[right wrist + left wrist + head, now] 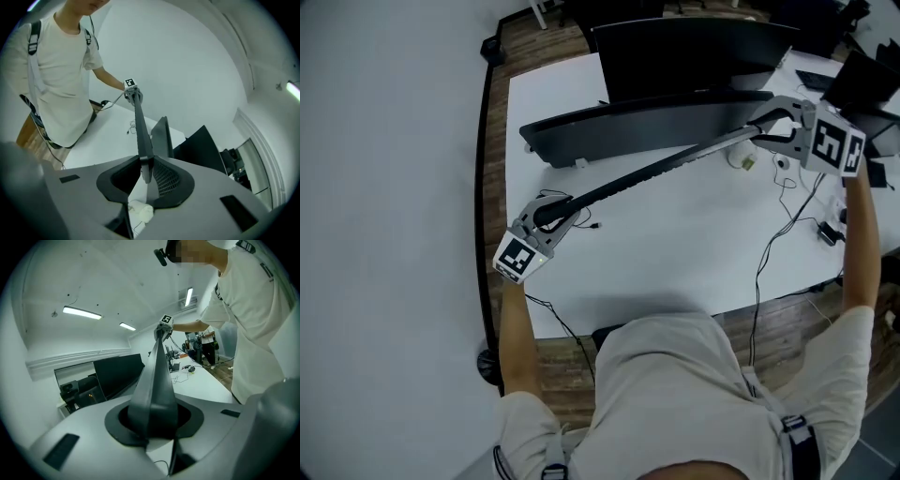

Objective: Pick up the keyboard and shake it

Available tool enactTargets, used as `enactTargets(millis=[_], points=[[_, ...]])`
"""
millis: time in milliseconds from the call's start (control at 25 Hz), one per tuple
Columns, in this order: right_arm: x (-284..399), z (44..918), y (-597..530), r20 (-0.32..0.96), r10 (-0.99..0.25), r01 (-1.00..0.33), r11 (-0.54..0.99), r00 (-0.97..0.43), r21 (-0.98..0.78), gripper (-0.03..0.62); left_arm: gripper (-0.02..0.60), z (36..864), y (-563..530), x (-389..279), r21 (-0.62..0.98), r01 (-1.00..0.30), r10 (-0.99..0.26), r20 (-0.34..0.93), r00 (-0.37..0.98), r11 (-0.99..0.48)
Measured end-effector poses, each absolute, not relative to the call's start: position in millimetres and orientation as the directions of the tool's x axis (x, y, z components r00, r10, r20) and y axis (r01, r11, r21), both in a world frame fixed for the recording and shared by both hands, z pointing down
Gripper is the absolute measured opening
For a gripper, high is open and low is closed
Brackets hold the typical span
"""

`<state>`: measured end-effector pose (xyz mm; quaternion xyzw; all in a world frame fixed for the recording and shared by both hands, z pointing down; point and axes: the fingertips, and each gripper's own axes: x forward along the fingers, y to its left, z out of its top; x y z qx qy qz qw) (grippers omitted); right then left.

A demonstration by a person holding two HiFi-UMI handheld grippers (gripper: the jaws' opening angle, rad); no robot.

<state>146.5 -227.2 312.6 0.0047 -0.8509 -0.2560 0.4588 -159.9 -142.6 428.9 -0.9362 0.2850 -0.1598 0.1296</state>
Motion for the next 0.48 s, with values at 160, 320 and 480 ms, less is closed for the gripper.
enactTargets(millis=[160,320,480], points=[[152,318,-224,0.683,-0.384,0.133,0.808,-0.621,0.574,0.115,0.123,404,-172,-176,-0.485,-0.384,-0.564,0.309,0.766,-0.786],[162,345,-222,0.581,-0.521,0.001,0.744,-0.625,0.668,0.115,0.132,378,-191,-179,-0.59,-0.287,-0.578,0.392,0.715,-0.755],[172,378,-227,0.501,-0.634,-0.091,0.669,-0.589,0.738,0.117,0.132,378,-199,-183,-0.657,-0.219,-0.612,0.456,0.647,-0.721]])
